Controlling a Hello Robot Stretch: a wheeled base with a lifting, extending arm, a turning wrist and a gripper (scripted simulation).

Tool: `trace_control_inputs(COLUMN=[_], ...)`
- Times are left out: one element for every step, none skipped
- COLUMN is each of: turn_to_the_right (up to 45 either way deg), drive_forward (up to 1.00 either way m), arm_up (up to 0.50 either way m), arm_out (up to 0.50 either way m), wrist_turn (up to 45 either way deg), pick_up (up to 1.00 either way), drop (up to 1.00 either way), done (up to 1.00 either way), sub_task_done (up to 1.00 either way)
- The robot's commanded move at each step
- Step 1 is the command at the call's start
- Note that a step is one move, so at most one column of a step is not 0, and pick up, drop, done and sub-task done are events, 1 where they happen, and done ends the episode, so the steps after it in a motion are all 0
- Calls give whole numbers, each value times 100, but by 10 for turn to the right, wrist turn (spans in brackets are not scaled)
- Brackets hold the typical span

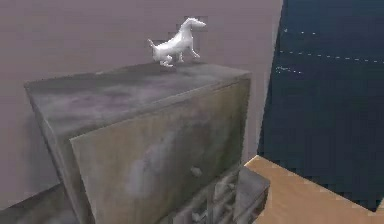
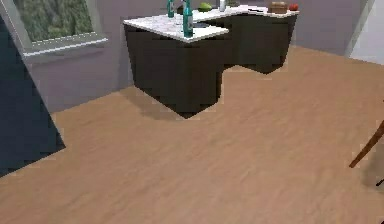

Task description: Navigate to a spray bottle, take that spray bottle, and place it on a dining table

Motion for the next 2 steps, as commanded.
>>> trace_control_inputs(turn_to_the_right=[0,-450], drive_forward=[5,0], arm_up=[0,0], arm_out=[0,0], wrist_turn=[0,0], pick_up=[0,0], drop=[0,0], done=[0,0], sub_task_done=[0,0])
